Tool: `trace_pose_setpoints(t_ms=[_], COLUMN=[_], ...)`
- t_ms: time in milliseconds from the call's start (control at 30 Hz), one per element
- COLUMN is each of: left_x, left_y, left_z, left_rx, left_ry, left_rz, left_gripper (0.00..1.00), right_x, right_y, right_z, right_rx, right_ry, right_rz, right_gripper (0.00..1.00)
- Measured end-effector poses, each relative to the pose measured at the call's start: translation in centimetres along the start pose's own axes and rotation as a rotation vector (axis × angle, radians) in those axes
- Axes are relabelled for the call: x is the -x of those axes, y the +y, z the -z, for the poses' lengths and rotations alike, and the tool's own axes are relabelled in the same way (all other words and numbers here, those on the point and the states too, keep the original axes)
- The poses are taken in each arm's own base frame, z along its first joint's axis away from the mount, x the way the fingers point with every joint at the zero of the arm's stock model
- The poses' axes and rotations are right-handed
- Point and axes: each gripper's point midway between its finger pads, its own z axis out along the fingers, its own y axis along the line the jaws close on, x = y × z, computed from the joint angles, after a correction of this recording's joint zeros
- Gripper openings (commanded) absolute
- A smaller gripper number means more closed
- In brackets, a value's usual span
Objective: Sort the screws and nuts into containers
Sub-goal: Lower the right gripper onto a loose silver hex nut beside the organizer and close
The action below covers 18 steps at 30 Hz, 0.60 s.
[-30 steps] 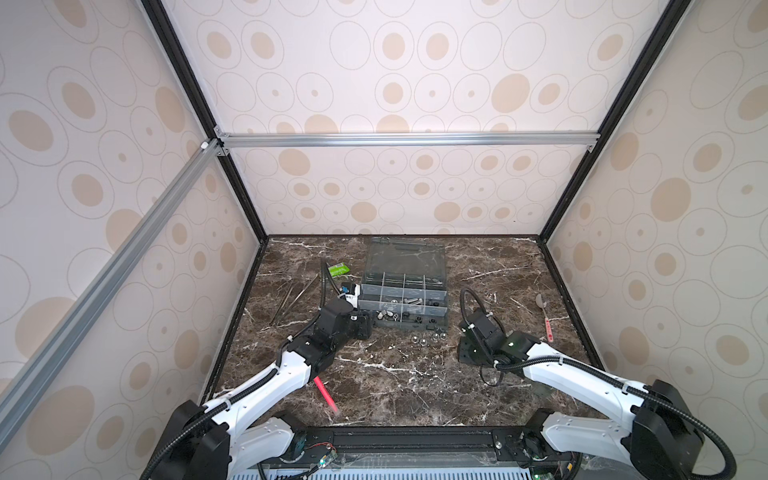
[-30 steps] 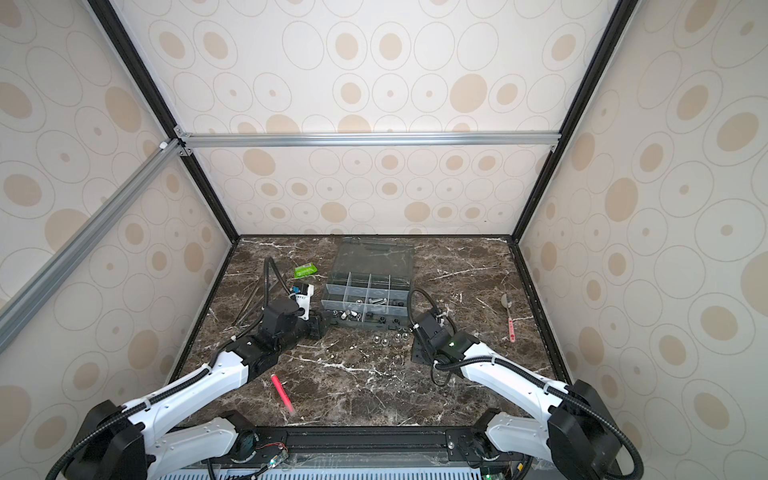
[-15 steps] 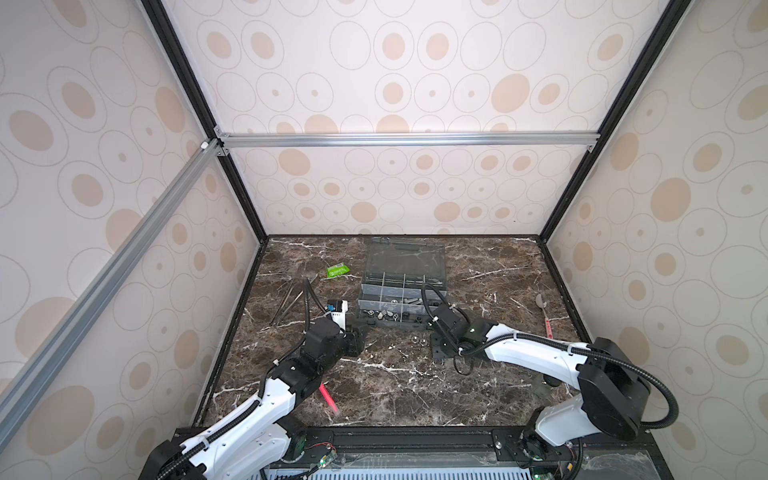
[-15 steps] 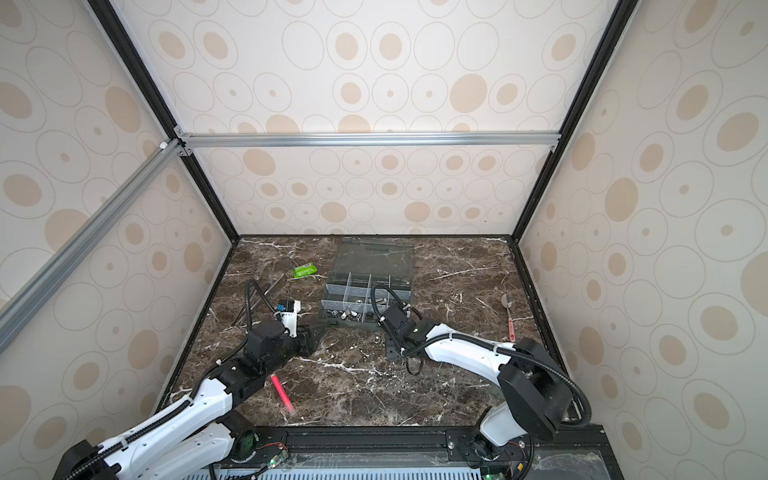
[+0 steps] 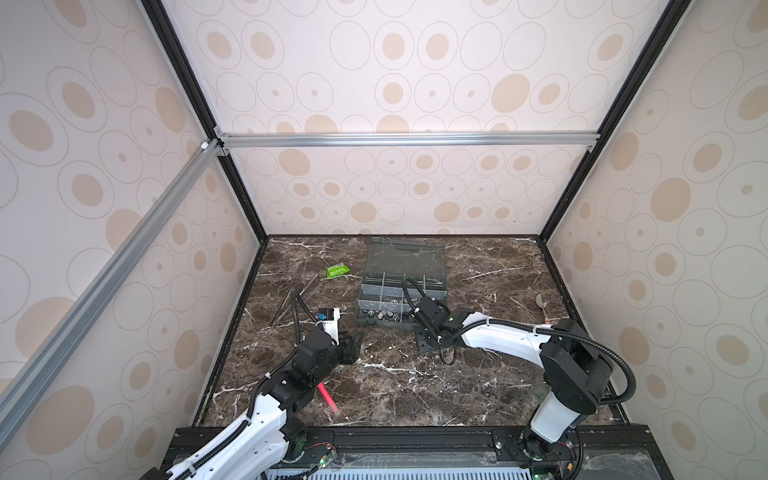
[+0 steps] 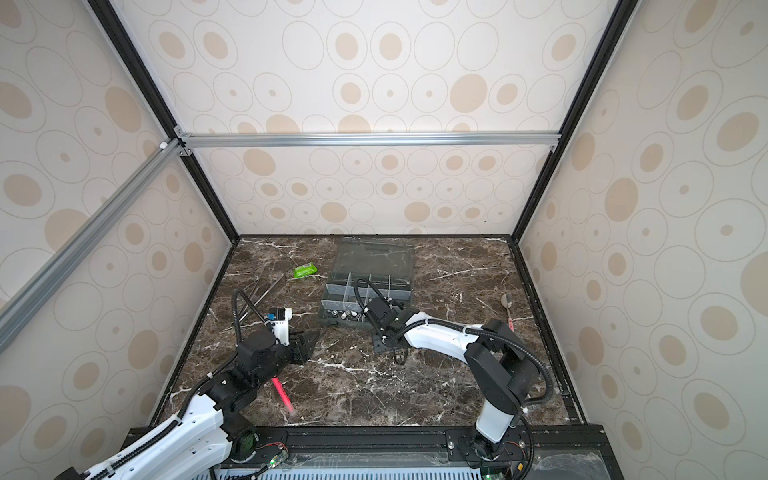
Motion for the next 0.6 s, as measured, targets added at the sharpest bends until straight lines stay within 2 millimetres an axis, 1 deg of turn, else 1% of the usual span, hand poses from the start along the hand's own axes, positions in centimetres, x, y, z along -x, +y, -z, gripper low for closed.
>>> trace_pose_setpoints(t_ms=[167, 367, 600], left_x=[0.3, -0.3, -0.3], left_y=[-0.1, 0.2, 0.2], left_z=[0.3, 0.2, 0.2], left_rx=[-0.008, -0.002, -0.001], left_ry=[-0.017, -0.005, -0.004], left_rz=[0.007, 0.02, 0.026], left_gripper=[0.55, 0.55, 0.55], right_x=[0.3, 0.1, -0.2], right_y=[0.3, 0.3, 0.3], right_z=[-0.5, -0.8, -1.5], right_rx=[-0.002, -0.009, -0.019], right_ry=[0.01, 0.02, 0.044], right_rz=[0.038, 0.082, 0.116], right_gripper=[0.43, 0.43, 0.41])
